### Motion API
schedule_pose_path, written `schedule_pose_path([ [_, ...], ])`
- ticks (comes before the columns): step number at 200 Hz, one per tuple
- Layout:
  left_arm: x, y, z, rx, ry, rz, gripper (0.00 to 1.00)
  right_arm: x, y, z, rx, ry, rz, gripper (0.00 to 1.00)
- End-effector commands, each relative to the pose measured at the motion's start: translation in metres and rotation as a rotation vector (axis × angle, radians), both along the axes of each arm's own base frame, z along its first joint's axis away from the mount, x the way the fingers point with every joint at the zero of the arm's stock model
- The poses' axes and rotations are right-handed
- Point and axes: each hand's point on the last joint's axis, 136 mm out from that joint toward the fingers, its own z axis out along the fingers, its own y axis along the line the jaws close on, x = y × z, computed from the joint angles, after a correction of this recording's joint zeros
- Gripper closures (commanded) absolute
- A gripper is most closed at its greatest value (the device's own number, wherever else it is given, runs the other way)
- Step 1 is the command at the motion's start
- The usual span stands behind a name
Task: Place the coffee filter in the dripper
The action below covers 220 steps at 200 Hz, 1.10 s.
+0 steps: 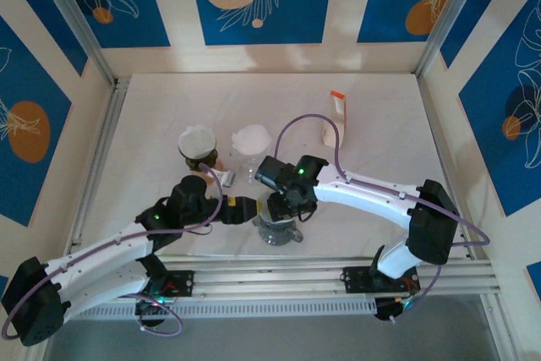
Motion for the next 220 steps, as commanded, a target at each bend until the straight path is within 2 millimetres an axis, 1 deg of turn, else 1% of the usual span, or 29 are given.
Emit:
schedule_pose_path([
  [1, -0.002, -0.003, 0.000, -0.011, -0.016, -0.018, 0.19, -0.002, -0.004, -0.003, -0.029, -0.003, 0.002, 0.33],
  [70, -0.002, -0.003, -0.004, -0.002, -0.006, -0.013, 0.21, -0.001, -0.006, 0.024, -0.001, -0.057, -0.013, 0.33],
  [117, -0.002, -0.002, -0.004, -0.001, -0.005, -0.012, 0.21, 0.001, -0.014, 0.056, 0.024, -0.128, -0.036, 0.33],
  [146, -0.002, -0.002, -0.003, -0.003, -0.007, -0.009, 0.21, 0.006, -0.026, 0.085, 0.055, -0.206, -0.068, 0.33],
  [164, -0.001, -0.002, -0.001, -0.006, -0.009, -0.008, 0.21, 0.008, -0.031, 0.099, 0.097, -0.246, -0.087, 0.33],
  [202, 0.000, -0.004, 0.005, -0.016, -0.018, -0.009, 0.19, 0.010, -0.036, 0.110, 0.164, -0.298, -0.110, 0.33],
  [220, 0.000, -0.004, 0.008, -0.023, -0.022, -0.006, 0.14, 0.010, -0.039, 0.114, 0.184, -0.319, -0.122, 0.33],
])
